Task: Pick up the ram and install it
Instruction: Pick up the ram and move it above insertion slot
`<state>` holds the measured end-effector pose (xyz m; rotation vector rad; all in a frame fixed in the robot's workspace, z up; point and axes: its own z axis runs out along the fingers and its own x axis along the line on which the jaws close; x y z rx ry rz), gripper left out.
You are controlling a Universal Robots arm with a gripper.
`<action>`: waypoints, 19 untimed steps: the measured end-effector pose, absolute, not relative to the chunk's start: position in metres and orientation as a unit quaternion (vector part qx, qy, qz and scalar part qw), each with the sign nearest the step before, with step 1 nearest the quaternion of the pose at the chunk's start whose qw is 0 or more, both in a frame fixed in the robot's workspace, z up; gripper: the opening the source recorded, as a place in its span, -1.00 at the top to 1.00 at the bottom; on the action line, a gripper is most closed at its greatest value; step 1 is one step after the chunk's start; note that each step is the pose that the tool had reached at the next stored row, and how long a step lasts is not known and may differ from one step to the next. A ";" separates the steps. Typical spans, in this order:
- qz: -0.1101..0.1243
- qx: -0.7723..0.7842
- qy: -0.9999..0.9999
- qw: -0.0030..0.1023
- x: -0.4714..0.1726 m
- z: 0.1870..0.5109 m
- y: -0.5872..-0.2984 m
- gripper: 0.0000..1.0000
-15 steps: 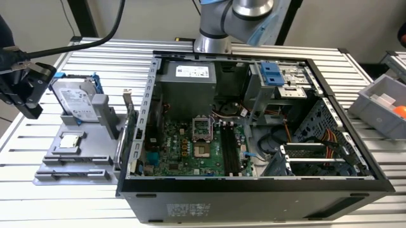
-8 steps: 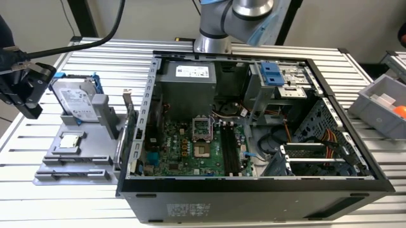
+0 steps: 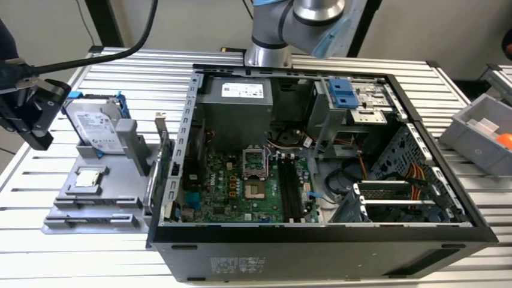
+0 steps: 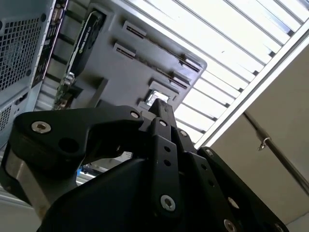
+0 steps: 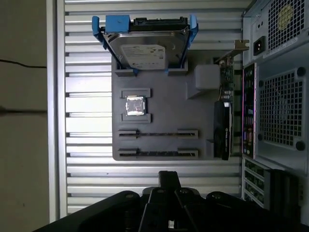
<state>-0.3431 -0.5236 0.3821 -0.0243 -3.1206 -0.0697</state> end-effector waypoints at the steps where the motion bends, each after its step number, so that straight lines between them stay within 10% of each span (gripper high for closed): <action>1: -0.022 -0.006 -1.000 0.010 -0.343 0.382 -0.524 1.00; 19: -0.019 0.071 -0.997 0.012 -0.343 0.382 -0.523 1.00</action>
